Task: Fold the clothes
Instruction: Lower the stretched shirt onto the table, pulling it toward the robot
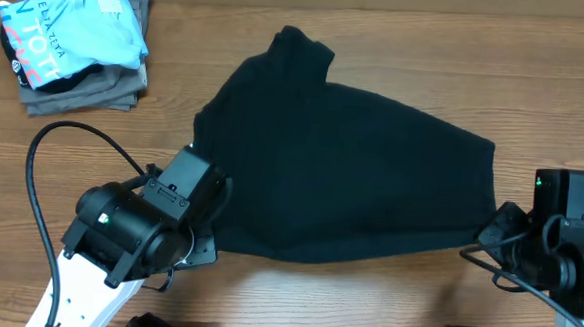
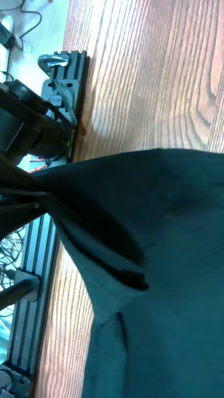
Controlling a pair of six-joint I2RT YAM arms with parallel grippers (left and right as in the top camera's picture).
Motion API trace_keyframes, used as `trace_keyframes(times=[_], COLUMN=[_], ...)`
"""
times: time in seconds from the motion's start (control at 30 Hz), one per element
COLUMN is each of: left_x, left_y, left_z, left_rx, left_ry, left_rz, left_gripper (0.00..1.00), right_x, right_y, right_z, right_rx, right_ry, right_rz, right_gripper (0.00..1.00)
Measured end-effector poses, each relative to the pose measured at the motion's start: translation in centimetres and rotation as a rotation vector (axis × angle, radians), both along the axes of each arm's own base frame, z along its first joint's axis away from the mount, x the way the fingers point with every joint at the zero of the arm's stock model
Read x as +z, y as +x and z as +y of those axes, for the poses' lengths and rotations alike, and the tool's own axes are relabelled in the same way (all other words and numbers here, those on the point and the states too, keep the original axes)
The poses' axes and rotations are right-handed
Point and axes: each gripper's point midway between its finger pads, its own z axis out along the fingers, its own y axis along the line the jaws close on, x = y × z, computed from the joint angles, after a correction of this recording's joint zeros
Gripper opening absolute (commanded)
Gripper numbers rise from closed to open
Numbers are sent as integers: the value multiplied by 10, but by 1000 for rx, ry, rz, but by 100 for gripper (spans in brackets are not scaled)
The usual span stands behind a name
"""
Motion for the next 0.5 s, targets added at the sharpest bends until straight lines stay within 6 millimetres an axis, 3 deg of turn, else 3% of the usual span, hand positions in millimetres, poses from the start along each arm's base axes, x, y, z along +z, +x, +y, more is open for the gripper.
trace_keyframes(times=[0.23,0.5], left_x=[-1,7], left_y=[12,60], left_z=[-3,-21], left_rx=[6,-12], left_ry=[-6,-46], left_rz=[-48,-231], left_gripper=[4,4], right_x=[-8,-39], right_y=[9,23], right_z=[-1,-2], right_rx=[-7,-48], right_ry=[-2,12], right_rz=[-17,12], right_gripper=[4,4])
